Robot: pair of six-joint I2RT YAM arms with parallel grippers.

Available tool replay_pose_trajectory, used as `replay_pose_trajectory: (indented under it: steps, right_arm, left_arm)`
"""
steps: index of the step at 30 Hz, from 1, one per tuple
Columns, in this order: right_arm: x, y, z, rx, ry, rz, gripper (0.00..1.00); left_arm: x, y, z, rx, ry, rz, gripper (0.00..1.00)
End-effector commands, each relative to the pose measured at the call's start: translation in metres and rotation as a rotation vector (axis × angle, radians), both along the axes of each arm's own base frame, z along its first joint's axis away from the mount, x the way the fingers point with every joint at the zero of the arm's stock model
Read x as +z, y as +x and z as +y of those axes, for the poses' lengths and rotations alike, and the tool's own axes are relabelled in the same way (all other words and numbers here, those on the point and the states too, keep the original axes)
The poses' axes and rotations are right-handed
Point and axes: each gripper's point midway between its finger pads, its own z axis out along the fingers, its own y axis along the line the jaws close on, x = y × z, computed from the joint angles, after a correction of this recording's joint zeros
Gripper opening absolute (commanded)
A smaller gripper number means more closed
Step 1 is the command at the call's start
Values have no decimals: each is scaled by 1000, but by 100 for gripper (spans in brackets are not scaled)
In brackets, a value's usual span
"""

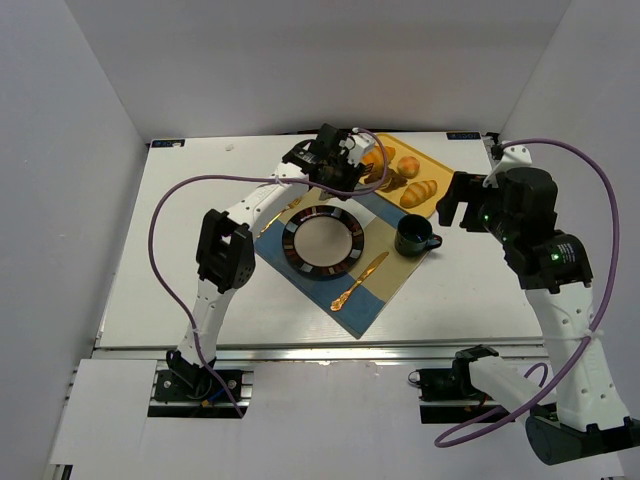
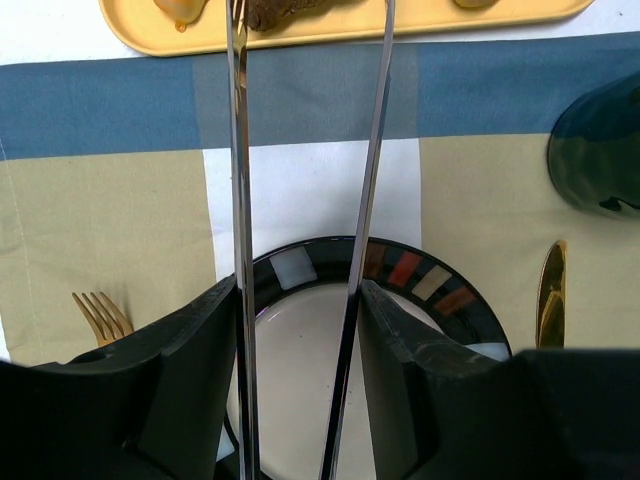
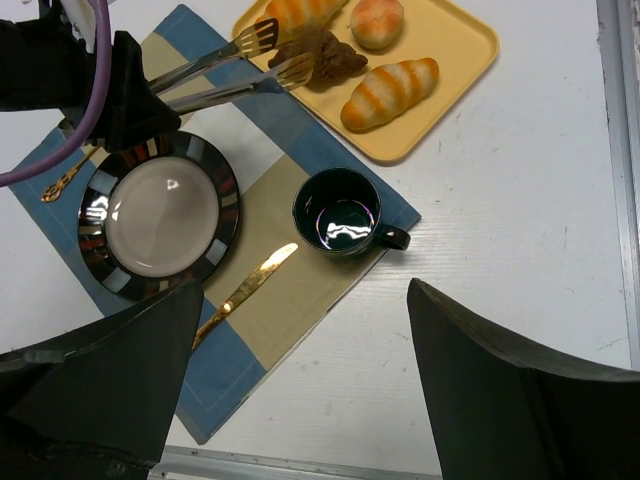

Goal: Place the bread

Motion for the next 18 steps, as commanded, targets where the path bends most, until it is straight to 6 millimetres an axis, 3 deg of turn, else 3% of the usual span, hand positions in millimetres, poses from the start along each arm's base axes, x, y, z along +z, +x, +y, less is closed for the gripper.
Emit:
replay_pose_trajectory:
  steps: [1, 8, 18]
  right_arm:
    - [2, 4, 1, 2, -1, -22, 89]
    - [-3, 7, 4, 14, 1, -10, 89]
    - [-10, 8, 5, 18, 0, 5, 89]
  left_arm:
    - [26, 7, -10, -22, -39, -70, 59]
    - [23, 12, -11, -30, -33, -83, 61]
    - [-1, 16, -18, -49, -22, -61, 65]
